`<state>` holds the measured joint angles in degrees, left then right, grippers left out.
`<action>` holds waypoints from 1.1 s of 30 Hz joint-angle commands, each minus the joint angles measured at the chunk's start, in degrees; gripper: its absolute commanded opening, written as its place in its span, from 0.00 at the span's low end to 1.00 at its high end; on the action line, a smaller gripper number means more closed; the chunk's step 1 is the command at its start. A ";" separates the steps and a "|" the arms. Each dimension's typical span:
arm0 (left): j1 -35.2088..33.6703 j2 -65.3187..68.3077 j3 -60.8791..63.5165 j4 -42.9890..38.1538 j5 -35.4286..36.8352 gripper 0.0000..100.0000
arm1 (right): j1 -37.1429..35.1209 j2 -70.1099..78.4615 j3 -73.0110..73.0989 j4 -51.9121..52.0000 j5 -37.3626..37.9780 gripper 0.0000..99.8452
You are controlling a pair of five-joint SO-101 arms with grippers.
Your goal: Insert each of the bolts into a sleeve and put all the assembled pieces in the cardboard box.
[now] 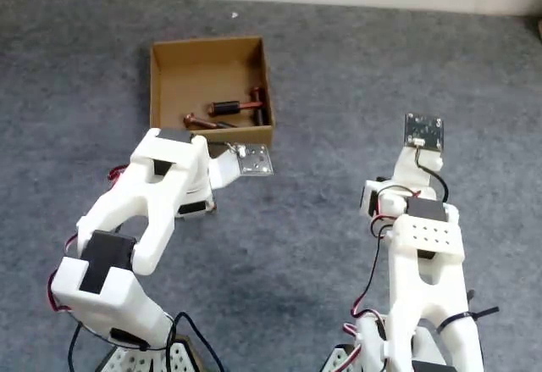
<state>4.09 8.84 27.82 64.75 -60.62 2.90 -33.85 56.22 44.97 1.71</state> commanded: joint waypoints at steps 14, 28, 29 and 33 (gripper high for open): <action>0.22 -27.74 6.20 5.54 20.04 0.01 | 0.31 -2.51 -0.75 3.82 0.00 0.01; 0.31 -67.12 25.71 -2.99 44.48 0.01 | -7.34 -38.55 12.53 7.34 -0.09 0.01; 0.31 -69.49 26.15 -3.60 45.71 0.01 | -8.31 -40.84 13.49 7.34 -0.09 0.01; 0.31 -77.93 28.35 -7.56 49.76 0.01 | -13.23 -48.84 16.92 7.34 0.00 0.01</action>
<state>3.91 -60.53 55.25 61.85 -14.73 -6.77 -76.75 72.75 52.00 1.71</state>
